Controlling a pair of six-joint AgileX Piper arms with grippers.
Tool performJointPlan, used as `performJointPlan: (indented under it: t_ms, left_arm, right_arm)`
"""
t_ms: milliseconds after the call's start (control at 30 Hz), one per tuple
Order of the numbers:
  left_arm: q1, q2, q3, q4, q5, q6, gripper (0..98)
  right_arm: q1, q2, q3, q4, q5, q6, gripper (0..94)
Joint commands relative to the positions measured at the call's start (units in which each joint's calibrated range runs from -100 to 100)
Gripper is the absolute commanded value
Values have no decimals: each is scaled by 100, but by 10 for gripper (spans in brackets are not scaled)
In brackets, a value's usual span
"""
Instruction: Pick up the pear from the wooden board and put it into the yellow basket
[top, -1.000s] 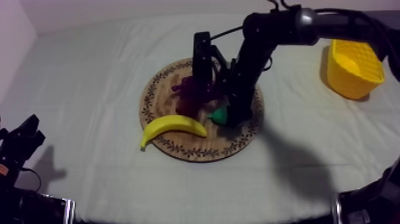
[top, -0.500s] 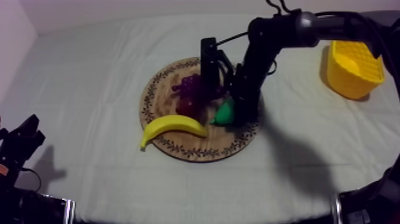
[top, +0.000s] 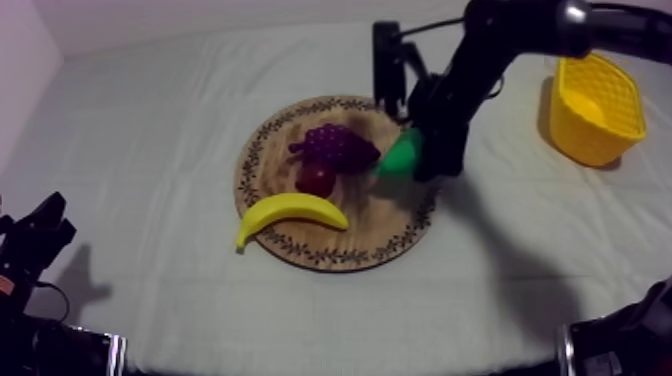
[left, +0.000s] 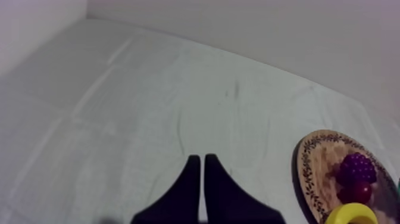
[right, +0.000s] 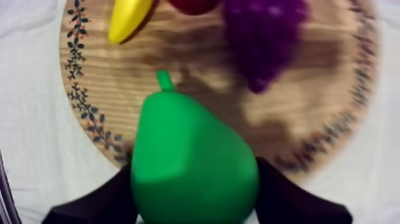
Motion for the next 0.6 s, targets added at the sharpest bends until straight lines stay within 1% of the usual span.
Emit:
performJointPlan:
  t_ms: [0, 233, 400, 567]
  left_arm:
    - [0, -2, -5, -1, 1, 1, 1]
    - [0, -2, -5, -1, 1, 1, 1]
    - [0, -2, -5, -1, 1, 1, 1]
    - [0, -2, -5, -1, 1, 1, 1]
  right_arm:
    - [242, -426, -97, 2, 134, -3, 438]
    - [1100, -1131, -810, 38, 584, -124, 442]
    - [1775, -1227, -1342, 54, 657, -273, 443]
    - [2376, -1107, -1639, 80, 586, -379, 442]
